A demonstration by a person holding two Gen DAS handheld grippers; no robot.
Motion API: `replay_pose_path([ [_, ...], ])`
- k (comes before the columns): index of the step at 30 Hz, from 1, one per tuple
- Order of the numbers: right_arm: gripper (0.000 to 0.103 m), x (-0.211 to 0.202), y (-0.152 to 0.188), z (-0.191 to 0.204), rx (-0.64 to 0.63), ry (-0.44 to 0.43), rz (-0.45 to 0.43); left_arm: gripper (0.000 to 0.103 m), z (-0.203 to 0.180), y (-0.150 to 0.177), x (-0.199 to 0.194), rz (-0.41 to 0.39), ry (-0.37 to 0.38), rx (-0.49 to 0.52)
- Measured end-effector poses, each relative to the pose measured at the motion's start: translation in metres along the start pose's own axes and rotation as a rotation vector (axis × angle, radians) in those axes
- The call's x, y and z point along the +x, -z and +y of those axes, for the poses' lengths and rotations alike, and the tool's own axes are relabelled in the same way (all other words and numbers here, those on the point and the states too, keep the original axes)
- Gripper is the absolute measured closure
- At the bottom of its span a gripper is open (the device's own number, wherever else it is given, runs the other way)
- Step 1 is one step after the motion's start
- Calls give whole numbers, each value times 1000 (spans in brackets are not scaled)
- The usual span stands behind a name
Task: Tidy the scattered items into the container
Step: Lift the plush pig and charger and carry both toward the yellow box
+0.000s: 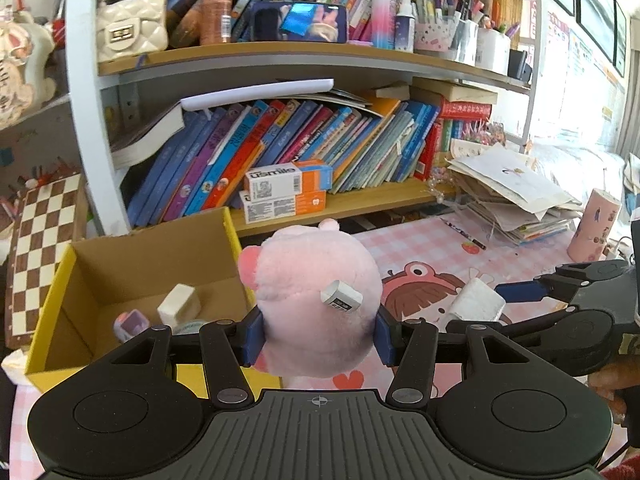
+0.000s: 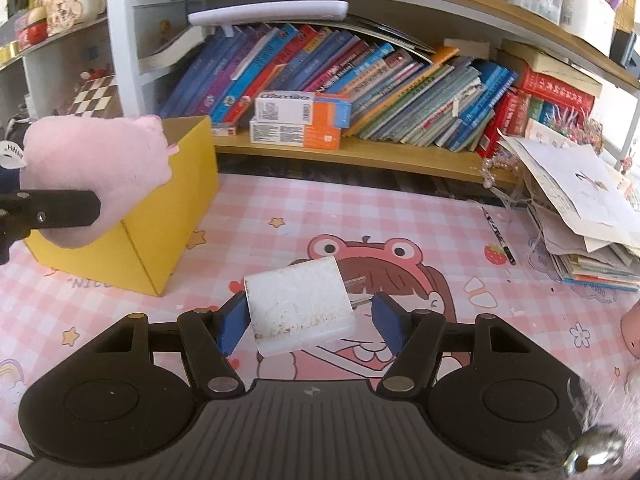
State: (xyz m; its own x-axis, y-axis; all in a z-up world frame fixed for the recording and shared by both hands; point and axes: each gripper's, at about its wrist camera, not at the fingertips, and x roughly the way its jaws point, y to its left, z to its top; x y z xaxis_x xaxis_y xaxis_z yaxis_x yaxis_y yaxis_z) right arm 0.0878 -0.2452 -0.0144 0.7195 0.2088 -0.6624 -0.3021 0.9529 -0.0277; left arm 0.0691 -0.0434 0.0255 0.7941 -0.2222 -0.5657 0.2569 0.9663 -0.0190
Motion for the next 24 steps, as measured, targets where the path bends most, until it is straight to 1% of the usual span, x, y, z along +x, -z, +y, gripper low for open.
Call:
replay_pose_path([
  [7, 39, -6, -2, 12, -31, -22, -10, 51, 8, 9, -10, -2, -18, -31],
  [17, 39, -7, -5, 20, -55, -43, -6, 51, 17, 10, -16, -17, -38, -58],
  [24, 39, -10, -20, 28, -84, -67, -41, 51, 29, 7, -19, -36, -59, -78],
])
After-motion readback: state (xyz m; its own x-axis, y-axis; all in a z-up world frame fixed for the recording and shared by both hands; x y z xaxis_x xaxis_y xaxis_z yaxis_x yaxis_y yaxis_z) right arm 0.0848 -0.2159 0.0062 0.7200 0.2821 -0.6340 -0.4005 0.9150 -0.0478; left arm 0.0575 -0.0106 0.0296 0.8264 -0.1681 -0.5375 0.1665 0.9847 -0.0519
